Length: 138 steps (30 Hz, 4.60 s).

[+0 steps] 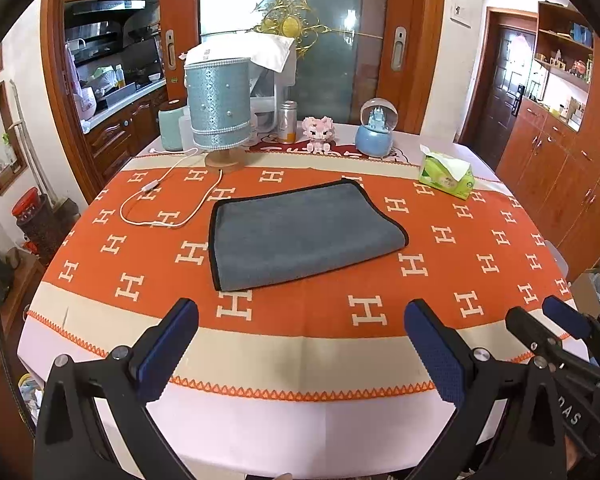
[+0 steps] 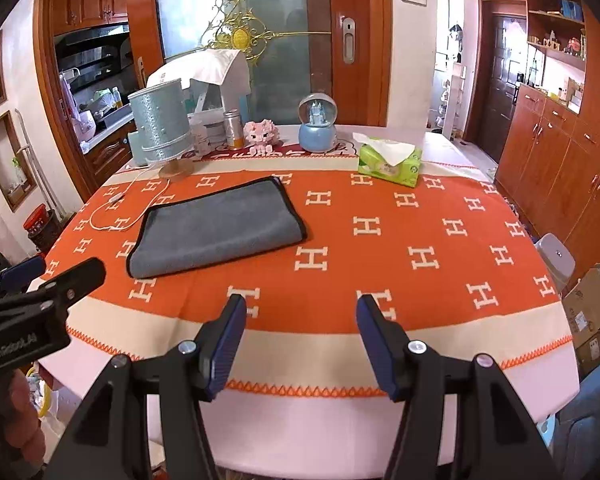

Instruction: Fold towel

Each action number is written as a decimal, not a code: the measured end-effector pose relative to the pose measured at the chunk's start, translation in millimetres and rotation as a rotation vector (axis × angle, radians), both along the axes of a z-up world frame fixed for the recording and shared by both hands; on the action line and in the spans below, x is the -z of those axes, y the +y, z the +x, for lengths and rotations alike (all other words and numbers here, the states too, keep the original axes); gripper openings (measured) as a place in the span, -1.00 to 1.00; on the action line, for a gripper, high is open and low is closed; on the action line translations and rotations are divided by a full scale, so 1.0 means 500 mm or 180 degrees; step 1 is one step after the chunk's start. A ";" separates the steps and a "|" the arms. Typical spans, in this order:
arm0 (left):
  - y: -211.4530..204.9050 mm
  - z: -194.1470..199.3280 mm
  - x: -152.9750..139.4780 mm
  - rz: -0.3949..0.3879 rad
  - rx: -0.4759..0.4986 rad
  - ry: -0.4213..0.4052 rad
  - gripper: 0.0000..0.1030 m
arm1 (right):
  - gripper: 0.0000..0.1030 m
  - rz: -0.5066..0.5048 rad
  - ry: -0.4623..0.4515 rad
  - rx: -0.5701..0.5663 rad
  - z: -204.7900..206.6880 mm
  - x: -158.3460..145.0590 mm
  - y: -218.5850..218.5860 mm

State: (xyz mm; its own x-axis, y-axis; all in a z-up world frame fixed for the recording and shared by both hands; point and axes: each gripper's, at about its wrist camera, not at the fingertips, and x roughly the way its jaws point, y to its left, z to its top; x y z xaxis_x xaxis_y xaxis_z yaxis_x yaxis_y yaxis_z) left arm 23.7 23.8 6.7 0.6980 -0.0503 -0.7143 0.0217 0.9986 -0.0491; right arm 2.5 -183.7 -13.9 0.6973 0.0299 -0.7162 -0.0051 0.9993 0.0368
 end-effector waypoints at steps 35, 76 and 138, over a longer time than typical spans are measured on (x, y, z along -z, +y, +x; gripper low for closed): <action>-0.030 -0.058 0.006 0.0120 0.0022 -0.0053 0.98 | 0.25 -0.0064 0.0072 0.0318 -0.058 0.006 -0.015; -0.040 -0.059 0.007 0.0150 0.0080 -0.0026 0.98 | 0.25 -0.0031 0.0123 0.0365 -0.054 0.018 -0.024; -0.045 -0.057 0.027 0.0148 0.0106 0.0045 0.98 | 0.25 0.0015 0.0226 0.0363 -0.043 0.043 -0.020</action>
State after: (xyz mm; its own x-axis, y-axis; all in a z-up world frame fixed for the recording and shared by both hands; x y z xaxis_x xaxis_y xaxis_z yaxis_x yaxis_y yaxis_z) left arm -5.0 1.1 -6.7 0.6862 -0.0399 -0.7263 0.0546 0.9985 -0.0032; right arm -18.8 -194.0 -35.2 0.6438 -0.0431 -0.7640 0.1112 0.9931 0.0377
